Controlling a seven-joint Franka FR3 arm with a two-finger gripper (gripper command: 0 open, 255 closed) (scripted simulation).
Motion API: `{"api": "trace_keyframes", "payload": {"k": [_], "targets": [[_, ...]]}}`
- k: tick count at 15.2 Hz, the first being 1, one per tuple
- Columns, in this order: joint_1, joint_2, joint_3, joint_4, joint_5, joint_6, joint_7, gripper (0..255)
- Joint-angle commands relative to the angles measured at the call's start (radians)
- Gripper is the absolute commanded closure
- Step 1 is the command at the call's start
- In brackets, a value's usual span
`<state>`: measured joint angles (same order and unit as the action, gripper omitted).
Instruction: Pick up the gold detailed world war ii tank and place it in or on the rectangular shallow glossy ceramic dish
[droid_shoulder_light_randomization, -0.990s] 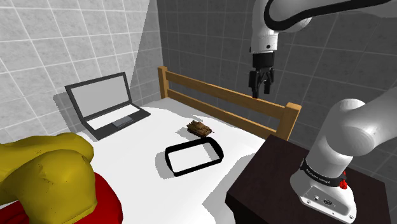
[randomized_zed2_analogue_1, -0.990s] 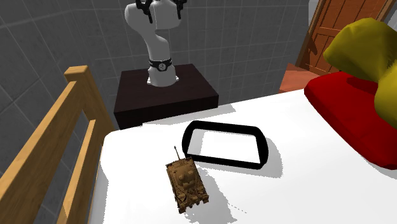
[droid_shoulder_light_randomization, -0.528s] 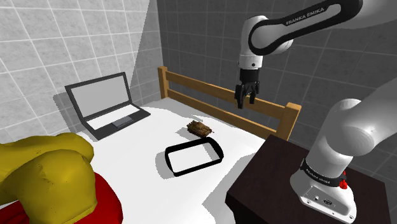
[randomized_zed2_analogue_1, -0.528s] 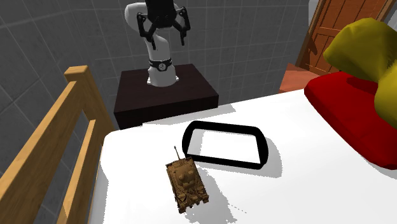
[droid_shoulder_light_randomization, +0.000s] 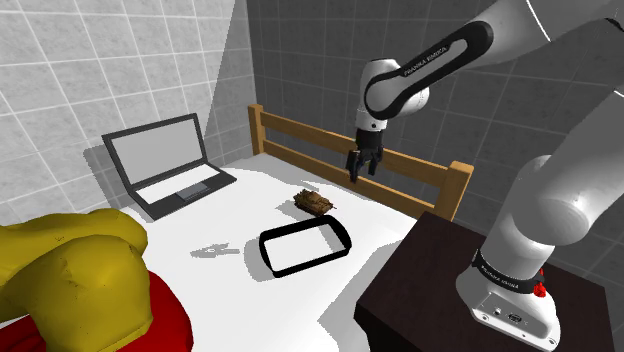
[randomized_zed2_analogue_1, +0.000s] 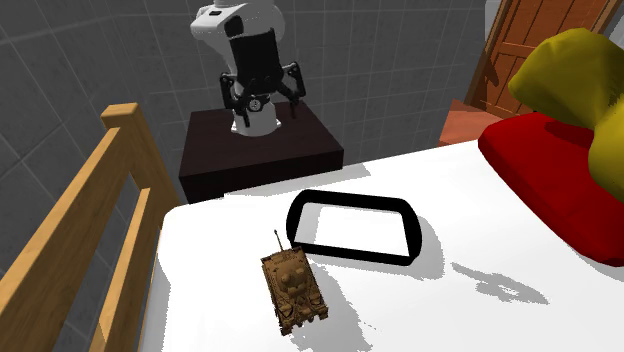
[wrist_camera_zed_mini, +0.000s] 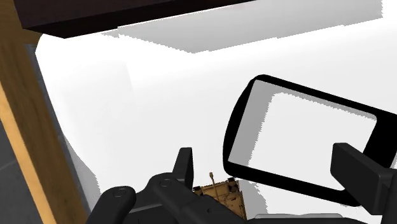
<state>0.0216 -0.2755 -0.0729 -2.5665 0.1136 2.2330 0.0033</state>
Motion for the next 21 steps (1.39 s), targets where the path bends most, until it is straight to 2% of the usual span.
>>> {"api": "trace_keyframes", "payload": {"k": [1,6,11,17,21], "targets": [[0.004,0.075,-0.003,0.011,0.012,0.091,-0.015,0],[0.011,0.271,-0.009,0.085,0.058,0.268,-0.061,0],[0.007,0.465,-0.002,0.197,0.12,0.405,-0.116,0],[-0.022,0.69,0.028,0.376,0.178,0.521,-0.171,0],[-0.03,0.746,0.041,0.405,0.19,0.553,-0.181,0]]}}
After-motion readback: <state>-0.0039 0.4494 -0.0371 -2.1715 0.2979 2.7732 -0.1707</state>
